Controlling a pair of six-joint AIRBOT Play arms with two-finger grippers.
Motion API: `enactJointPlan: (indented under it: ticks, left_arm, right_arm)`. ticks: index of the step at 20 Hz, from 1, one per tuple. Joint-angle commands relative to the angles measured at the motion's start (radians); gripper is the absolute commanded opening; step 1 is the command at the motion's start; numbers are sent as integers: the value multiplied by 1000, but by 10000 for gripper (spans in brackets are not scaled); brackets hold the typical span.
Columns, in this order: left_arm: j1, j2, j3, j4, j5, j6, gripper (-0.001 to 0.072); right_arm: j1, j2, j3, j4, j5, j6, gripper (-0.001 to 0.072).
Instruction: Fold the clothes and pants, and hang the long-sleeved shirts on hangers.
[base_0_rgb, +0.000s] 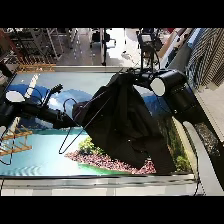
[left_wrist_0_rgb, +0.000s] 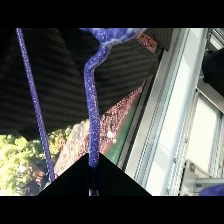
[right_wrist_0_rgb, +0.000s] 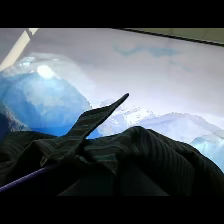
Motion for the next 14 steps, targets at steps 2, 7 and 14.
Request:
enactJointPlan:
  ticks: [2, 7, 14]
  left_arm:
    - [-7, -8, 1, -78, -26, 94, 20]
    - [0, -35, 1, -232, 51, 143, 20]
    - [35, -141, 1, -532, -4, 251, 19]
  right_arm:
    - [71, 6, 1, 60, 52, -124, 19]
    - [183, 75, 1, 169, 346, -275, 19]
    - [259, 208, 0, 288, 682, -593, 19]
